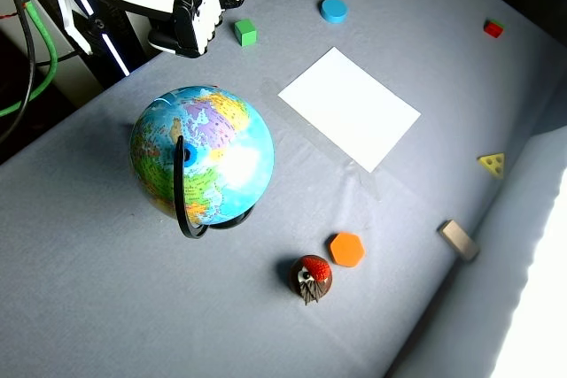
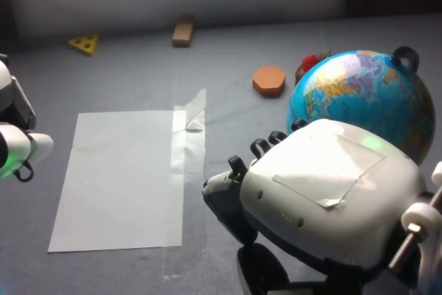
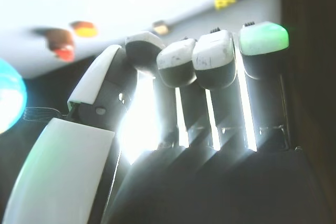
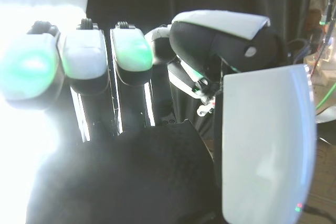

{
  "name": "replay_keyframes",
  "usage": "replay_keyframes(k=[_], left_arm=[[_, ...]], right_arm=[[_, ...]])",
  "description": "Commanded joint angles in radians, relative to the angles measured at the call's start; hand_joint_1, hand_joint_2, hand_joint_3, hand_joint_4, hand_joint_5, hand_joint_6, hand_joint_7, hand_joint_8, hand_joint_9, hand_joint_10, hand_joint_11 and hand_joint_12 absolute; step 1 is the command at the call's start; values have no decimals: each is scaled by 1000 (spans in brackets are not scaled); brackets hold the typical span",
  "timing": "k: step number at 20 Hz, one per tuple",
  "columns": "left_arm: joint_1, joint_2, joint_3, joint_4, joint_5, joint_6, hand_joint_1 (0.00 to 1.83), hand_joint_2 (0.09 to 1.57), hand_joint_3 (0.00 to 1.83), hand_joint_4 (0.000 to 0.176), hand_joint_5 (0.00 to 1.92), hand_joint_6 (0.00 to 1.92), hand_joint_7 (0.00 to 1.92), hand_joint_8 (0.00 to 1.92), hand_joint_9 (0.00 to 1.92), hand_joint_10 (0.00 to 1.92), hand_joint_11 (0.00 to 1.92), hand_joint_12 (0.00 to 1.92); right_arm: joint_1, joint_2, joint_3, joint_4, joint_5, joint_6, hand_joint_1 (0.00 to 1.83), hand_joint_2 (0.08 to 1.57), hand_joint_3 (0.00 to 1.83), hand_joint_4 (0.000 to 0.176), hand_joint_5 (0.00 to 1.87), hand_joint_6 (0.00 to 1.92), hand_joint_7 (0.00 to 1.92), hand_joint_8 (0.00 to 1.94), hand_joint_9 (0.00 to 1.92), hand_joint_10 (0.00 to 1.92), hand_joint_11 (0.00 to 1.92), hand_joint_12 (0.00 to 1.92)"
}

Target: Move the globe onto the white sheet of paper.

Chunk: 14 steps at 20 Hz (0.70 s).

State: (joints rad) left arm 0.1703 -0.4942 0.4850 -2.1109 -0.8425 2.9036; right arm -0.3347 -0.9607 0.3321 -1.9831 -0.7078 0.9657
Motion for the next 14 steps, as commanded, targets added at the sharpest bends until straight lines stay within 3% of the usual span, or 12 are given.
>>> replay_keyframes(k=[1,4,5,7,9,11,12,14], left_arm=[[-4,5,1,62,14,6,0,1221,135,56,10,64,0,35,17,75,0,95],[-2,7,1,79,11,7,0,1221,135,56,10,64,0,35,17,75,0,95],[2,8,1,93,13,6,0,1258,51,57,20,24,2,8,22,32,2,26],[28,8,7,175,55,-12,0,1273,20,57,24,9,3,2,26,15,0,4],[59,7,15,195,64,-33,0,1275,12,57,27,7,0,0,23,9,0,0],[128,6,25,245,78,-100,0,1267,5,55,39,10,10,3,31,10,7,3],[167,6,27,284,91,-163,0,1266,4,54,49,12,13,4,32,9,6,3],[276,6,27,401,109,-357,0,1265,3,54,50,11,16,5,32,8,6,4]], right_arm=[[6,4,-8,-64,-25,5,13,1085,221,0,144,190,112,68,85,225,0,249],[0,6,-8,-64,-16,4,13,1085,221,0,144,190,112,68,85,225,0,249],[-3,7,-9,-64,-15,4,2,1149,100,0,177,106,127,22,115,148,0,193],[-14,11,-9,-64,4,-3,0,1180,39,0,198,55,136,5,138,98,0,181],[-27,20,-9,-64,37,-14,0,1187,19,0,192,32,122,2,135,70,0,218],[-45,44,-9,-61,99,-22,0,1187,12,0,208,30,143,10,126,55,0,226],[-54,55,-9,-54,118,-23,0,1190,6,0,203,15,119,5,120,33,0,129],[-69,86,-9,-38,173,-44,0,1191,3,0,202,9,111,1,121,23,0,89]])
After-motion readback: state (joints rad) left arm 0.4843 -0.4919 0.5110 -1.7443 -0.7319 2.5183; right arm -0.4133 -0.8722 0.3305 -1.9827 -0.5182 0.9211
